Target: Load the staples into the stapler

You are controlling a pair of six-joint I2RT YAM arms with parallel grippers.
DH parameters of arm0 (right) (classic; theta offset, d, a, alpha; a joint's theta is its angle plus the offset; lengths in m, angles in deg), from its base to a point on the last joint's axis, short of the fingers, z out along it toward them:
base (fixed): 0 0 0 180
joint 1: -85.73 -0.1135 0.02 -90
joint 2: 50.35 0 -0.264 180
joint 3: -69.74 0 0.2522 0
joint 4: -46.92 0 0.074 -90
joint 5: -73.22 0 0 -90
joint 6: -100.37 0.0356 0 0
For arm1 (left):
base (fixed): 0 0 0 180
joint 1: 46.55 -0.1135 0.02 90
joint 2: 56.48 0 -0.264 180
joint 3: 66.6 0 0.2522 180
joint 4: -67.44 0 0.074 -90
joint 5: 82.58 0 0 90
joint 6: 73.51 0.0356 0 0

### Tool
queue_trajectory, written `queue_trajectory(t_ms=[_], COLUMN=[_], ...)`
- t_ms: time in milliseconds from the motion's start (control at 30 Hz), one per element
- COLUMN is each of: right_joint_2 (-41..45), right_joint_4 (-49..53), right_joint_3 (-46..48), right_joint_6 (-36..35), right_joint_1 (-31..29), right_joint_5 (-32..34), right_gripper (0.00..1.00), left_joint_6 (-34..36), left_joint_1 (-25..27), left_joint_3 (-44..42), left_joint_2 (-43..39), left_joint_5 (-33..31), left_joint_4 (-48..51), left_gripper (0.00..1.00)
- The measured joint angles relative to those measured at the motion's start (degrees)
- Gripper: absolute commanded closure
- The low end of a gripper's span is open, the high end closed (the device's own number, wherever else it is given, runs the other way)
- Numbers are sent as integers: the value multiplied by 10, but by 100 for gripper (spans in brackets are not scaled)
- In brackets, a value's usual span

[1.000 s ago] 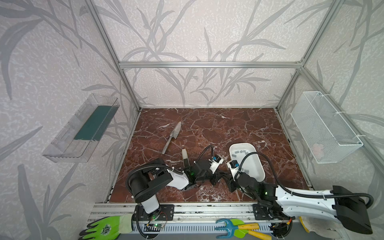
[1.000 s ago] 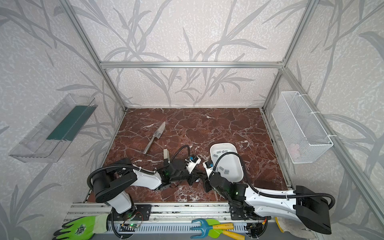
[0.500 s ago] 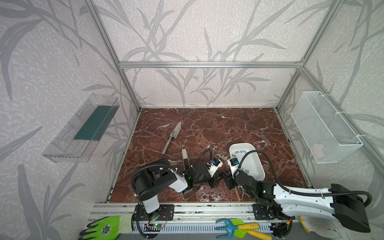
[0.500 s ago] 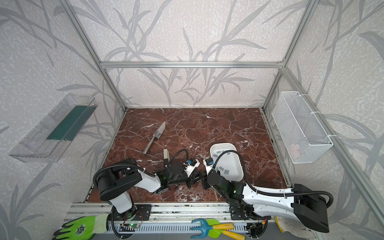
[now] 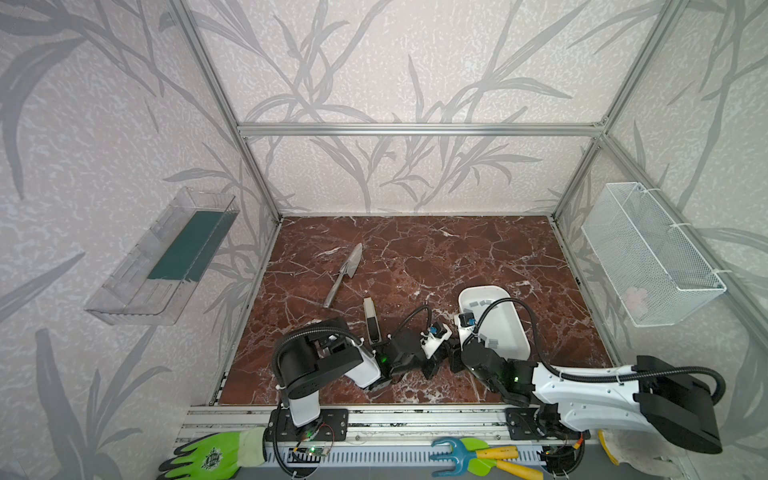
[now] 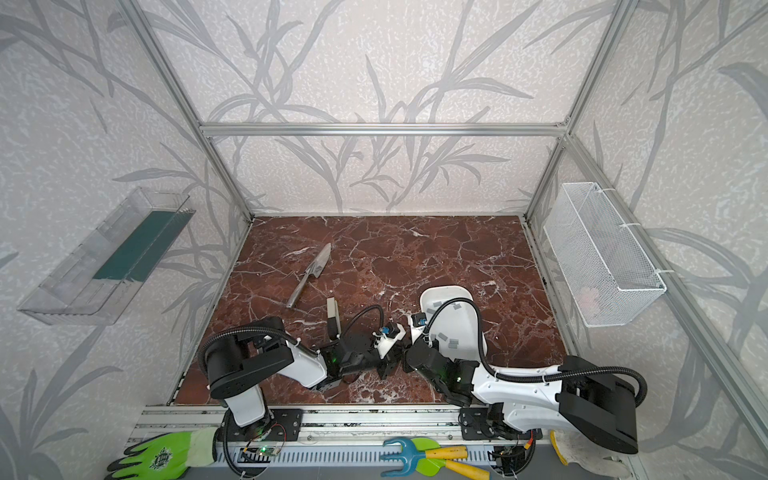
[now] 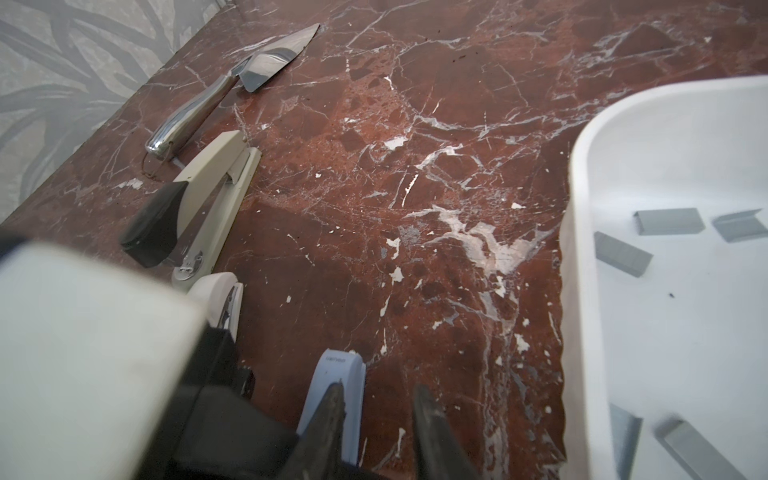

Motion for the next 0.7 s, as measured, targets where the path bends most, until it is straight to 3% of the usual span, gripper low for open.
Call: queue_trajectory(t_ms=[300, 533, 700], right_joint_2=[17, 85, 135], right_joint_4=[23, 70, 107], right_joint_3=[-5, -7, -7], right_joint_6=[4, -4, -9], right_joint_1=[-2, -7, -8], right_joint_5=[-4, -1, 6], right_gripper=[69, 63, 60], left_joint_6=[-1, 8, 20], left_joint_1=[0, -1, -7], left_joint_3=[8, 49, 56], left_joint_2=[-31, -82, -139], left_joint_5=[-19, -42, -64], left_joint_4=[63, 202, 289], left_gripper=[87, 72, 55])
